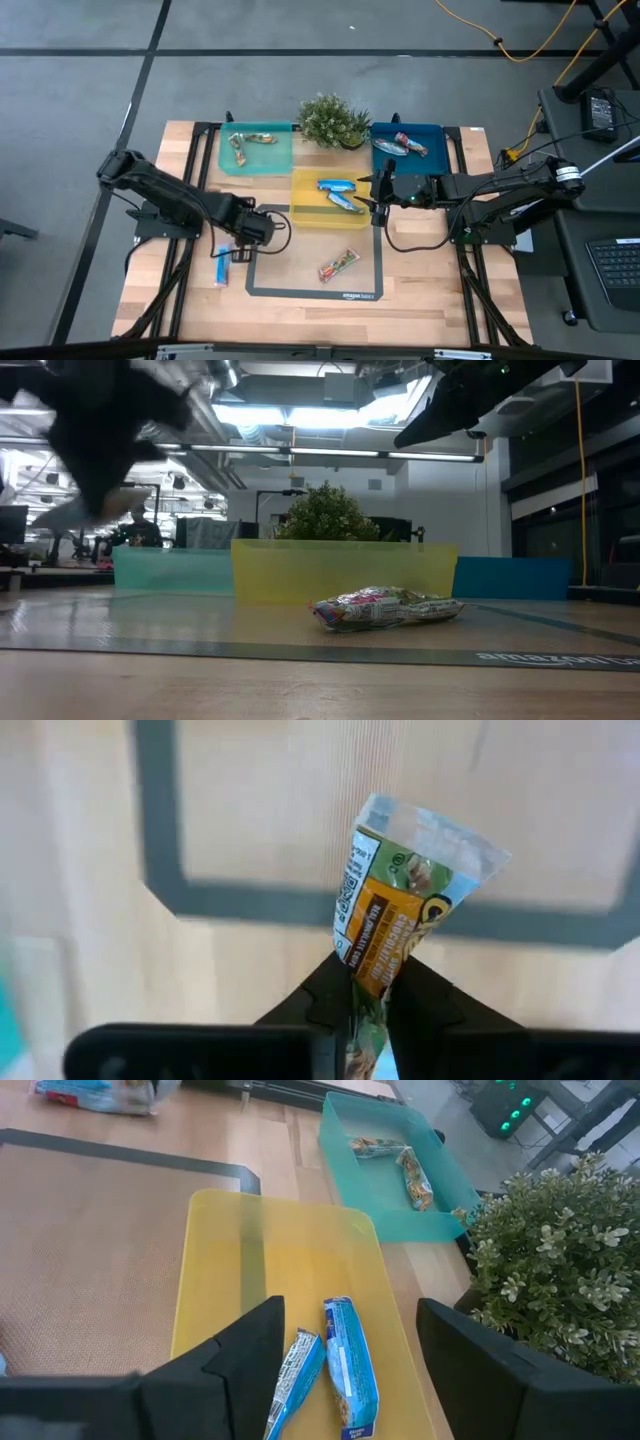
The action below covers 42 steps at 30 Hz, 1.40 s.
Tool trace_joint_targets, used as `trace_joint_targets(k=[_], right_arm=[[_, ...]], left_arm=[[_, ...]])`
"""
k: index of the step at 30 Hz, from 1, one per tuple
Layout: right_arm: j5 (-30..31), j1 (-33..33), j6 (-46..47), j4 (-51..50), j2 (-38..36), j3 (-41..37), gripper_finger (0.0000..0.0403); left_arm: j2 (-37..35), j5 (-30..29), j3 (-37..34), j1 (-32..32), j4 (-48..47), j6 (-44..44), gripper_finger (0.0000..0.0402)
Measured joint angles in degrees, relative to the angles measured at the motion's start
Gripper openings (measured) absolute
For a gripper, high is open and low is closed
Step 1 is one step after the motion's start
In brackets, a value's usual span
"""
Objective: Pick and place Granola Bars by type
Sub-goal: Put the orange granola bar into the green bin
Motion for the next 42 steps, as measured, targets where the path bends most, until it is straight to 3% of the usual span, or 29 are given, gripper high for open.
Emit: trace_joint_targets(k=[5,13,22,25,31,42], right_arm=[[0.0,0.0,0.0,0.0,0.0,0.0,0.0229],[0.0,0.0,-0.1,0.0,0.0,0.0,0.0229],[0.0,0.0,-0.1,0.1,0.0,0.0,0.0229],[0.0,0.0,-0.1,0.1,0.0,0.0,0.0229],[0.0,0.0,-0.1,0.1,0.0,0.0,0.0229],[0.0,0.0,-0.2,0.0,0.0,0.0,0.0229]], left_arm=[[-3.4,-6.2,7.2,-0.2,1.0,0.1,0.0038],[-7.3,-14.5,12.0,-0.2,1.6,2.1,0.0037],[-8.7,-38.6,18.9,3.4,1.5,2.8,0.0035],[-8.7,-43.6,23.0,7.0,1.5,4.0,0.0035],[-8.7,-41.9,28.9,14.8,1.5,4.9,0.0035],[-8.6,-37.8,29.6,27.5,1.5,5.4,0.0035]])
